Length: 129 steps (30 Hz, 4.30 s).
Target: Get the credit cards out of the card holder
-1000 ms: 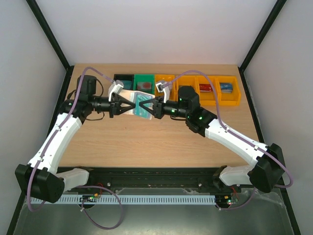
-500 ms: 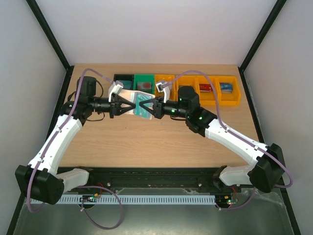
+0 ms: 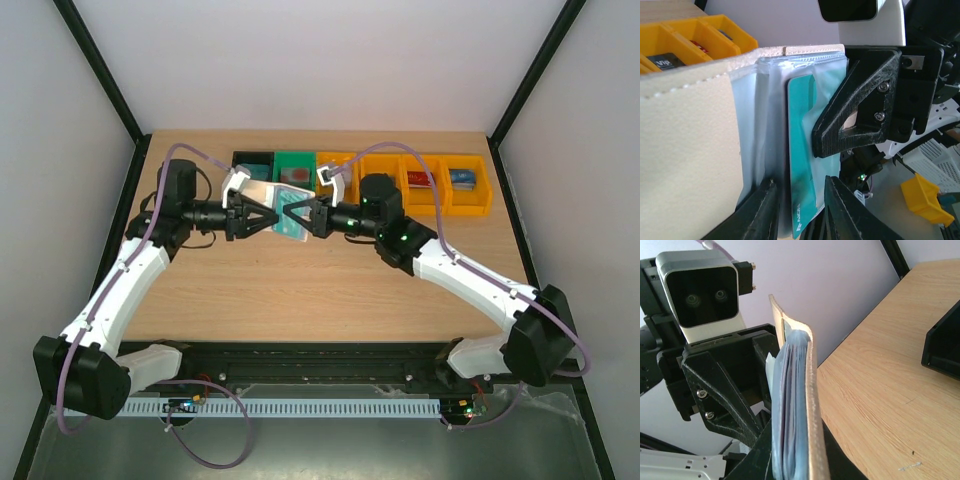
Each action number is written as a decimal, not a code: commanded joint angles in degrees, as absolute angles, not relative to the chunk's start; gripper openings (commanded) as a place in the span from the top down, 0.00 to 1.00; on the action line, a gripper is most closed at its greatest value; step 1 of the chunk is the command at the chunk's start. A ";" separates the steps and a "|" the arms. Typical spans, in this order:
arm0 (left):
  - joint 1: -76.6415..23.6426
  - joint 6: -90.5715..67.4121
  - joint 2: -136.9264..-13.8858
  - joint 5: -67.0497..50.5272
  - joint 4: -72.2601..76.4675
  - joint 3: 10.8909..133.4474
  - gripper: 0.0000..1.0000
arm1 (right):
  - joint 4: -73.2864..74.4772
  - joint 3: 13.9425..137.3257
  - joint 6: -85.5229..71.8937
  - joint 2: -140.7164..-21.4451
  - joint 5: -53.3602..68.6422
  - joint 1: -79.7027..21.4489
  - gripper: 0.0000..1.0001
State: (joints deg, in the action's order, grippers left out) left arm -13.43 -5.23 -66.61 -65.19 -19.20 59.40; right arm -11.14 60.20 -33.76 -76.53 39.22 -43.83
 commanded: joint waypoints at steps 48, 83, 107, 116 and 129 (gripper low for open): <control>-18.07 -4.34 -69.75 -73.43 -26.90 72.96 0.98 | -23.89 67.87 -39.41 -86.08 20.94 -47.74 0.92; -16.10 4.82 -68.19 -56.98 -31.87 73.39 0.85 | -33.35 60.65 -39.89 -80.30 40.85 -43.49 0.98; -18.54 5.07 -70.03 -43.70 -31.93 75.20 0.61 | -34.64 61.77 -40.10 -77.80 39.64 -45.68 0.98; -17.83 4.59 -69.64 -54.48 -33.51 76.95 0.54 | -34.74 61.56 -37.91 -76.38 40.99 -46.42 0.98; -12.62 12.48 -67.32 -48.69 -43.79 82.98 0.35 | -19.04 62.31 -26.30 -69.66 38.25 -45.22 0.98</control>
State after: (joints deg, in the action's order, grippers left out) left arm -15.31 8.95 -67.77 -54.02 -39.77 80.31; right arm -20.08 60.27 -30.15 -74.19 33.43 -44.47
